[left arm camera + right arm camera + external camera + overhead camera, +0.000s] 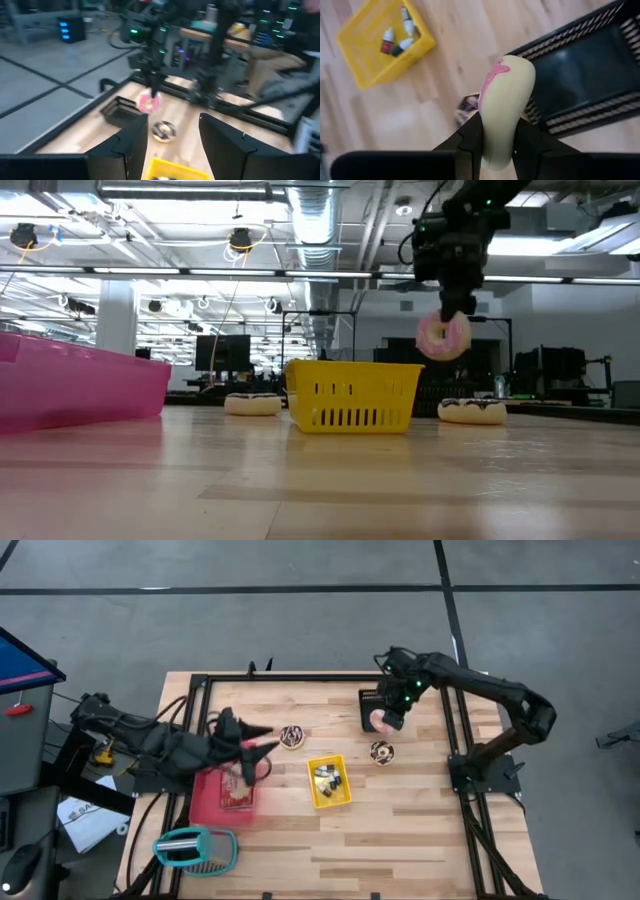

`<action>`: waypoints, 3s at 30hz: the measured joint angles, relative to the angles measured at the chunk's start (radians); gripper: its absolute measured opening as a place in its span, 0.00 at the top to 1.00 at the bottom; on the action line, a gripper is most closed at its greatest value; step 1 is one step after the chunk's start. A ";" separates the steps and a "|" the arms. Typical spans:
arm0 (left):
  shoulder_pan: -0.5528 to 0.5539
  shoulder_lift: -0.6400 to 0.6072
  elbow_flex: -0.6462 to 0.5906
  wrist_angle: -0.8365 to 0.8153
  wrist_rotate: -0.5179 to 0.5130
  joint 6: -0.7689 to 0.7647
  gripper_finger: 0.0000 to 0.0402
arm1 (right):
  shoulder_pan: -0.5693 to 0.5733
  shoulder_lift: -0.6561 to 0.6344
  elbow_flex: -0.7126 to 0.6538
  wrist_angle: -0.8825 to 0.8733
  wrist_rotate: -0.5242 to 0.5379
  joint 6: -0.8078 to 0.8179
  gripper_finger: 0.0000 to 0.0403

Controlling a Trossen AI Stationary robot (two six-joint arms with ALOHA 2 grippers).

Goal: Pick & Place Food Item
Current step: Put the pink donut into the black bin

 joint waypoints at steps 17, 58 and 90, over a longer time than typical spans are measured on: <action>0.203 0.087 -0.001 0.129 0.145 -0.002 0.57 | -0.110 0.269 0.137 -0.014 0.135 -0.437 0.81; 0.199 0.105 0.000 0.150 0.214 -0.077 0.57 | -0.153 0.383 0.190 0.104 0.181 -0.447 0.73; 0.184 0.105 0.000 0.158 0.222 -0.106 0.57 | -0.218 0.381 0.202 0.171 0.241 -0.416 0.58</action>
